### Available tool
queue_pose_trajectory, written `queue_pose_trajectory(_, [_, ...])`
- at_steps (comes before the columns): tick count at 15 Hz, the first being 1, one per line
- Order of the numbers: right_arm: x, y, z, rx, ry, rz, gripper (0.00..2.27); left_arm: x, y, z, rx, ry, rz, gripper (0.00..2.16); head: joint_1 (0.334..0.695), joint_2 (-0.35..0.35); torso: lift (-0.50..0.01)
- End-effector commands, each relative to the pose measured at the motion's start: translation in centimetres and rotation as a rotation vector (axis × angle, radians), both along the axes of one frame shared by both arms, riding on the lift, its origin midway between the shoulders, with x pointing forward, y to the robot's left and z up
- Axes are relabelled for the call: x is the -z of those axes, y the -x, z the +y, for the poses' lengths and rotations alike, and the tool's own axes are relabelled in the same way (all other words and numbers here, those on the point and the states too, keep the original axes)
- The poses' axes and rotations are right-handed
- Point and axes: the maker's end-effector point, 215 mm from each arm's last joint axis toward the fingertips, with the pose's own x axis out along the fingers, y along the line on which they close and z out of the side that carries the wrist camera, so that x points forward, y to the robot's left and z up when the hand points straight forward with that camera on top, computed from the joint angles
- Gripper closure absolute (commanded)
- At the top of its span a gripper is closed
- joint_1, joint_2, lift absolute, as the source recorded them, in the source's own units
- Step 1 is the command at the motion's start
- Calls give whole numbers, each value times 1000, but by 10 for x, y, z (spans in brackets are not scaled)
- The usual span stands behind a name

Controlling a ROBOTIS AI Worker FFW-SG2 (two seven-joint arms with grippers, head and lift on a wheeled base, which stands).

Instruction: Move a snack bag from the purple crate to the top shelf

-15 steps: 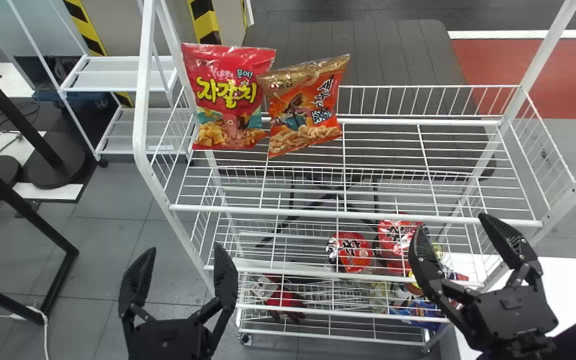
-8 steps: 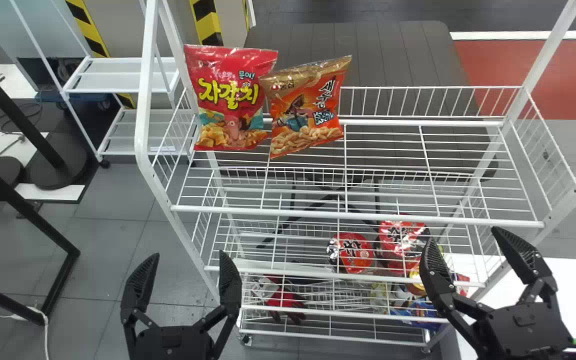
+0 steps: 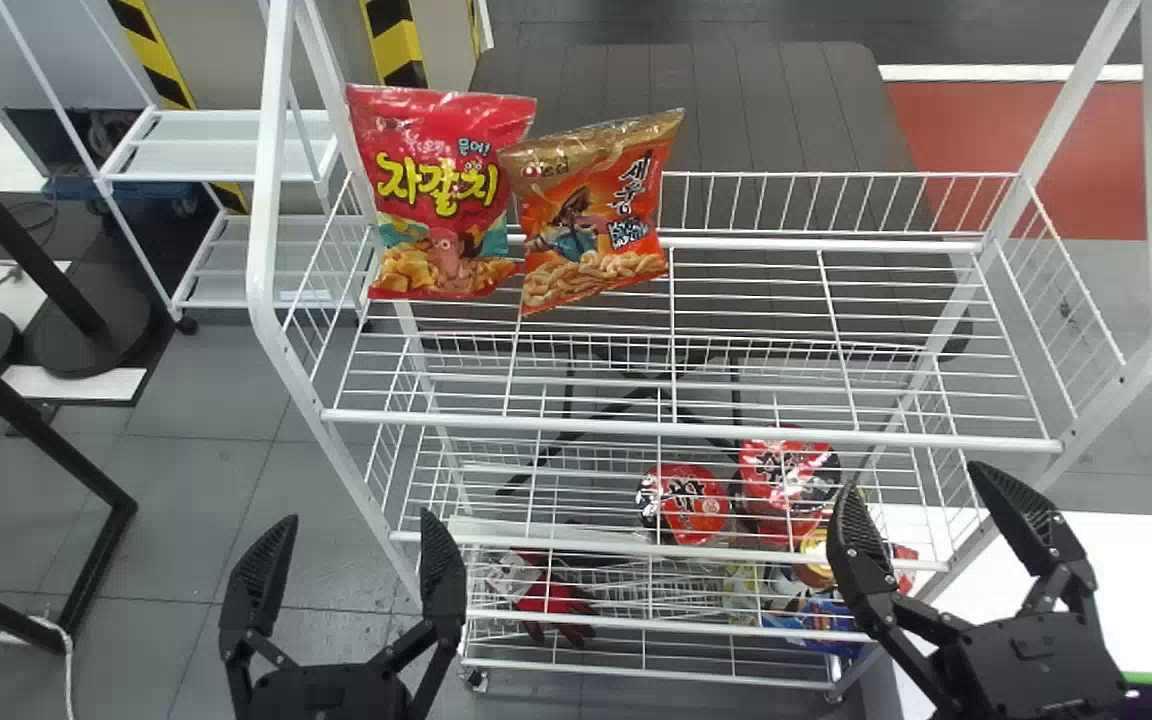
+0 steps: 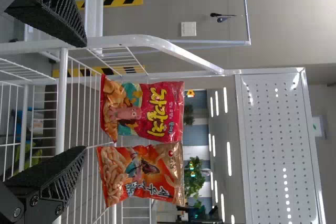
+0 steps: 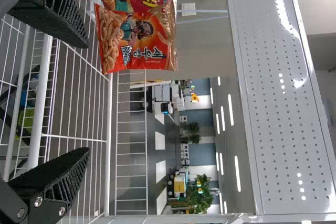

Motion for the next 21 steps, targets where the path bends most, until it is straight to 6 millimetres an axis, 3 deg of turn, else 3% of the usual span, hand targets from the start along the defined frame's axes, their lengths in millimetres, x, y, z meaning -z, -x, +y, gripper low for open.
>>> queue_pose_trajectory(1, [-1, 0, -1, 1, 1, -4, 124, 0, 0, 0, -1, 3, -3, 124, 695, 54, -1])
queue_pose_trajectory(21, [-2, -1, 0, 7, -10, -6, 120, 4, -3, 3, -6, 0, 0, 124, 695, 58, -1])
